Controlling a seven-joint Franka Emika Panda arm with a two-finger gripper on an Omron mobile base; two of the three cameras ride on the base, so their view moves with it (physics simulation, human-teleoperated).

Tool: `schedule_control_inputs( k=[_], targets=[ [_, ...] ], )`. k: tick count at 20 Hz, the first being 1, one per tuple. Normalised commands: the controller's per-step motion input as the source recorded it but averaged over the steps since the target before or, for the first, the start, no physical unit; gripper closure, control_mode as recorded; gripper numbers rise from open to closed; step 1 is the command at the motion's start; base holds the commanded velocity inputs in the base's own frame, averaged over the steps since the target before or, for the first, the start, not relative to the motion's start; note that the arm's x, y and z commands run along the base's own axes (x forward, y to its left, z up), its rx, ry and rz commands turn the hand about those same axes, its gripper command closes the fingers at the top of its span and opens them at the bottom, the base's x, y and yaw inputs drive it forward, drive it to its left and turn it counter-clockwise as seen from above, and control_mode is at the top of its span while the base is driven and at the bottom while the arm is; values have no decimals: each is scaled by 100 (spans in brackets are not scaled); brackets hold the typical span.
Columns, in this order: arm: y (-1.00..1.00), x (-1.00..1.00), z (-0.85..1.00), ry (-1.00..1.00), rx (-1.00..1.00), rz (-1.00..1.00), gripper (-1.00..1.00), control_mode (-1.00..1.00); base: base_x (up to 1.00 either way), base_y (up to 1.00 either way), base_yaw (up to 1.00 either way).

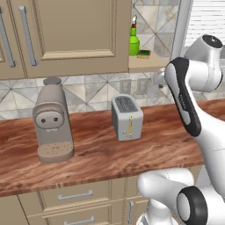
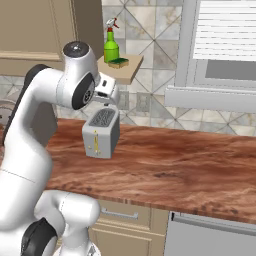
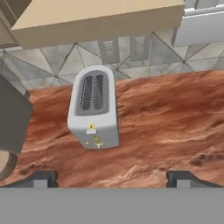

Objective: Locate and retrieve the sponge and spray from the cabinet. Place them next to the sink.

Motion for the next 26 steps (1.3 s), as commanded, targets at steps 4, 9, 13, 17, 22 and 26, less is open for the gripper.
schedule_control_inputs(
  k=[4, 9, 13, 17, 22, 26],
  targets=[
    [-10, -2, 36, -28, 0, -9, -100, -100, 0, 0, 0],
    [-2, 10, 55, -13, -8, -4, -100, -100, 0, 0, 0],
    [-7, 16, 50, -7, -8, -5, -100, -100, 0, 0, 0],
    [-6, 41, 27, -3, -3, -3, -100, -100, 0, 0, 0],
    [0, 39, 27, 5, -2, 0, -100, -100, 0, 0, 0],
    [0, 43, 18, 7, 0, 0, -100, -100, 0, 0, 0]
  ],
)
